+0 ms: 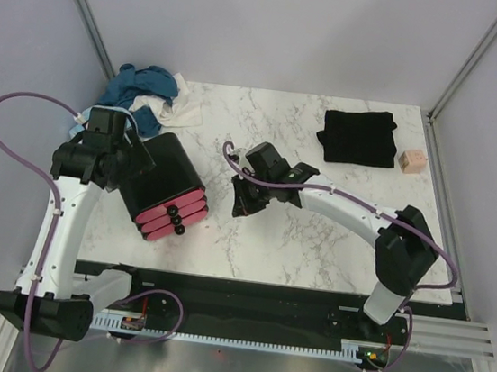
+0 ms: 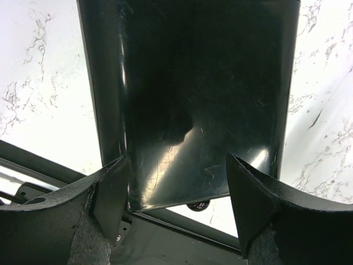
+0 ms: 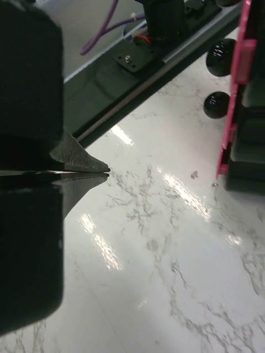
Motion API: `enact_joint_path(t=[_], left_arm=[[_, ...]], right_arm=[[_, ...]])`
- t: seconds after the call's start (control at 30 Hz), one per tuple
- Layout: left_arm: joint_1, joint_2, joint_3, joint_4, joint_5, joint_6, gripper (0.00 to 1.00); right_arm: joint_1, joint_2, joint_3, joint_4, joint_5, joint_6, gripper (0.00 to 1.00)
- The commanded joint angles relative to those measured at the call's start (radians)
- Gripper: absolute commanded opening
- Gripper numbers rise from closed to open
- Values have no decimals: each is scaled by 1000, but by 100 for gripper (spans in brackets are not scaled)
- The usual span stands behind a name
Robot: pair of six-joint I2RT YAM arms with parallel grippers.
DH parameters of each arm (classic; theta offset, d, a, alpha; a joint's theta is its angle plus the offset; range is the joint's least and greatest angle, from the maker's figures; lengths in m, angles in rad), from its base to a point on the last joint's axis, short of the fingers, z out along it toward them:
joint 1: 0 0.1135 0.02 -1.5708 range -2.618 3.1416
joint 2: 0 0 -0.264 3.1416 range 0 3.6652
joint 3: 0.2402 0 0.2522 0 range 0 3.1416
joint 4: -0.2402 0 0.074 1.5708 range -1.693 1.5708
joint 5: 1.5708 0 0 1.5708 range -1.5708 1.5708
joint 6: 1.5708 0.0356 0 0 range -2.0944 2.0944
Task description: Fold and stack the t-shirts
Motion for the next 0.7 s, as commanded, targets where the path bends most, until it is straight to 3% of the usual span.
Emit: enact_joint_path(t=[0.0,0.43,0.67], left_arm=[[-1,21,13,6,-28,11,77],[-3,31,-47,6,-37,14,77],[-9,110,-99,40,-41,17,77]], right_arm=[[-9,88,91,58,69,-98,0],[15,364,474,32,-48,-100,0],[93,465,638,21,-112,-20,0]])
